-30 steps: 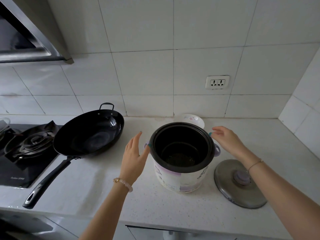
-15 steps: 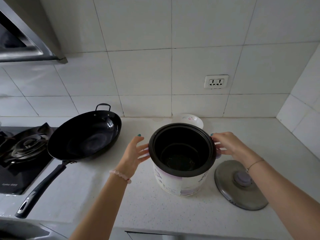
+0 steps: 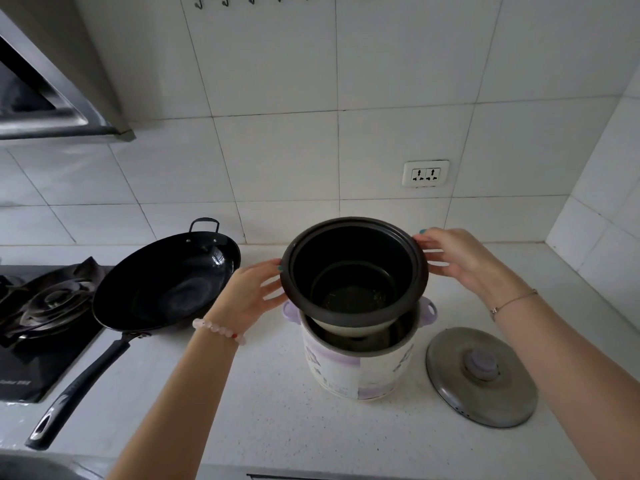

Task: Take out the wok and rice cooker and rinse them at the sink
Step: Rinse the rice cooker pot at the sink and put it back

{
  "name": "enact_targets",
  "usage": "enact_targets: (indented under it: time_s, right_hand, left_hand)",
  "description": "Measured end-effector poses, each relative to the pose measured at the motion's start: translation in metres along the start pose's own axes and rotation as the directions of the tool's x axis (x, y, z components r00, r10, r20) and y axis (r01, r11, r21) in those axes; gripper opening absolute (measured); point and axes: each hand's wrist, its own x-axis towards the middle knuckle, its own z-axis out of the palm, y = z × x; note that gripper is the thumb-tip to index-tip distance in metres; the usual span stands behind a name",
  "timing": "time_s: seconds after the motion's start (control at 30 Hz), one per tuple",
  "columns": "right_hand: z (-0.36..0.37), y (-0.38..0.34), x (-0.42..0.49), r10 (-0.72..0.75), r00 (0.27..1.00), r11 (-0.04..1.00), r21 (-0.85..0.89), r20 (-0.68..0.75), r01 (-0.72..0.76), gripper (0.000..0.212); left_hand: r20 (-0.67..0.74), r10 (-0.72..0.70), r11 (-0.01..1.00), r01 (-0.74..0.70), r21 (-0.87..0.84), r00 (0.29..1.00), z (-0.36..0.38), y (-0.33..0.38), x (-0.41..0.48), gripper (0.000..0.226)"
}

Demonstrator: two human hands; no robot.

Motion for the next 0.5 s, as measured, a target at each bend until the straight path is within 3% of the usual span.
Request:
enact_targets:
  time_s: [0.17,0.33,0.5]
  right_hand:
    - [0.007,-0.012,-0.01,0.017,0.994,0.991,0.131,0.111,-0.032,0.024]
    - [0.031,-0.016,-0.019,0.016,0.973,0.98,0.19,0.232,-0.062,0.023]
    - [0.056,-0.006,-0.028,0.044,0.943,0.973,0.202,0.328,-0.116,0.021]
  left_hand:
    - [-0.018,0.104,0.99,-0.102,0.1,0.994,-0.012,0.017,-0.012,0.019]
    - [-0.129,0.147,0.986,-0.135,0.1,0.981,-0.031,0.02,-0.035,0.018]
    - [-0.253,0.174,0.964,-0.113,0.239,0.952,-0.05,0.008,-0.074,0.017]
